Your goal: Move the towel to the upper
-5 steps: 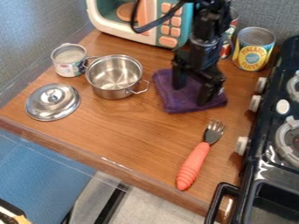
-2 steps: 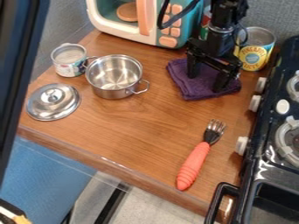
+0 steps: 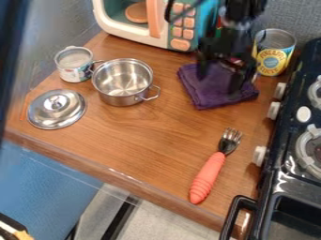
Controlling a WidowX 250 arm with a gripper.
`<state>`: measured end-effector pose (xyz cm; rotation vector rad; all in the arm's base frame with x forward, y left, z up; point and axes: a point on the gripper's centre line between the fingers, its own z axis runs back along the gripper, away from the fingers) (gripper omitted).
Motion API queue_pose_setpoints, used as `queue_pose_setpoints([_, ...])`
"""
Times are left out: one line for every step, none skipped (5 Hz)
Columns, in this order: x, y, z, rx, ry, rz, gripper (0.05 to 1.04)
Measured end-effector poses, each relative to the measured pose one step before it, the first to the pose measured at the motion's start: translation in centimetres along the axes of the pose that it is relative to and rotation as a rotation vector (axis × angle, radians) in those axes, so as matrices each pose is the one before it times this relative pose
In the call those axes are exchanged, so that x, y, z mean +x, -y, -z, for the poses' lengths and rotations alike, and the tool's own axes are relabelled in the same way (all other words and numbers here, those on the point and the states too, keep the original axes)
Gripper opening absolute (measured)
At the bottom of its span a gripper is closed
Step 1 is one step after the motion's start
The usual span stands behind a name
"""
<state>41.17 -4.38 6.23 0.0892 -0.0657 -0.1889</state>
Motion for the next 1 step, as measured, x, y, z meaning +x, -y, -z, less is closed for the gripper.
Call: queue_pose_setpoints([-0.793, -0.867, -0.612, -0.0001, 0.0026, -0.0157, 0.999])
